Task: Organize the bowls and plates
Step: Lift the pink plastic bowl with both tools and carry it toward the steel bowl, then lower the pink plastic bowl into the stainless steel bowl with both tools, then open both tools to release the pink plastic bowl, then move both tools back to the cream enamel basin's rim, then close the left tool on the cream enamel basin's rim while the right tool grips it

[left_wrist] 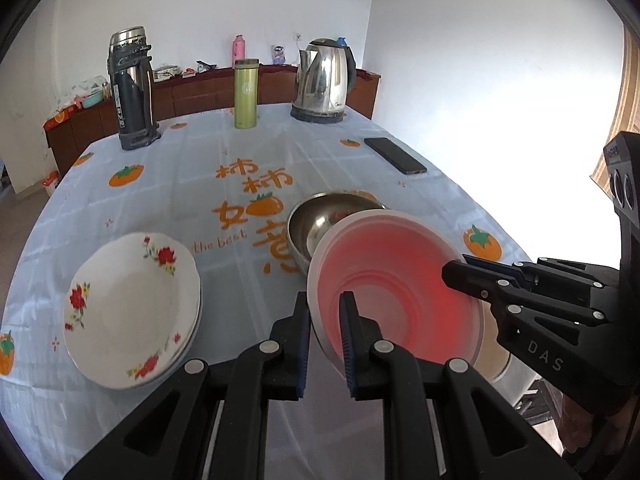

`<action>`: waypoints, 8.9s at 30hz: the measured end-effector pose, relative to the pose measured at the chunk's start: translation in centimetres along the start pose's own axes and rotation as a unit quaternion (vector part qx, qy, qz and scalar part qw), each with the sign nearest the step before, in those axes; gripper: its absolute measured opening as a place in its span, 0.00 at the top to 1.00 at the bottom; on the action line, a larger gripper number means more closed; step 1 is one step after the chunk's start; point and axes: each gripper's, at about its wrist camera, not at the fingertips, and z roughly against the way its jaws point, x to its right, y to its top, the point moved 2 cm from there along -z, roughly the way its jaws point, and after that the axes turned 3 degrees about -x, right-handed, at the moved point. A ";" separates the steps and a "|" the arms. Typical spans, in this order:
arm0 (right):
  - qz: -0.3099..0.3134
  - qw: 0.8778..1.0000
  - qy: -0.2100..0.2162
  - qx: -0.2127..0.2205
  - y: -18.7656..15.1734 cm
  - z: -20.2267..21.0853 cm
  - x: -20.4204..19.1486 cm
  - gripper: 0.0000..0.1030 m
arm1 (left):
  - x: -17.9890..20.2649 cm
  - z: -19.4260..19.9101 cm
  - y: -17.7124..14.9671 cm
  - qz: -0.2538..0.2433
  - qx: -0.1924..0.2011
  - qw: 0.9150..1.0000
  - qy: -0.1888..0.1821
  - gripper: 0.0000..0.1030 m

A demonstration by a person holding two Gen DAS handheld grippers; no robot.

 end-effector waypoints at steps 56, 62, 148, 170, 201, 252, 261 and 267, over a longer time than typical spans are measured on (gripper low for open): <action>-0.015 0.999 -0.011 -0.048 7.3 -8.0 5.3 0.91 | 0.1 -9.0 6.7 0.003 -0.033 0.999 0.031 0.85; -0.014 0.998 -0.012 -0.052 7.3 -8.4 5.4 0.91 | 0.1 -9.7 6.5 0.003 -0.041 0.999 0.031 0.85; -0.001 0.997 -0.016 -0.080 6.4 -11.3 5.4 0.90 | -0.9 -12.0 5.3 0.012 -0.069 0.997 0.026 0.85; -0.030 0.999 -0.026 -0.026 6.7 -7.7 6.0 0.32 | -0.8 -8.5 5.7 0.024 -0.033 0.999 0.035 0.39; 0.002 0.996 -0.087 -0.012 1.1 -1.7 4.3 0.32 | 2.2 -4.8 0.5 -0.001 -0.052 0.999 0.013 0.39; -0.057 0.995 -0.049 -0.058 -7.0 0.2 8.8 0.78 | 8.6 -6.0 -3.2 -0.059 -0.112 0.991 -0.040 0.69; -0.052 0.996 -0.032 -0.071 -7.7 -0.4 8.6 0.89 | 9.1 -6.4 -3.8 -0.073 -0.115 0.990 -0.039 0.87; -0.059 0.995 -0.029 -0.069 -7.8 -0.4 8.5 0.90 | 9.5 -6.3 -4.0 -0.084 -0.108 0.990 -0.027 0.87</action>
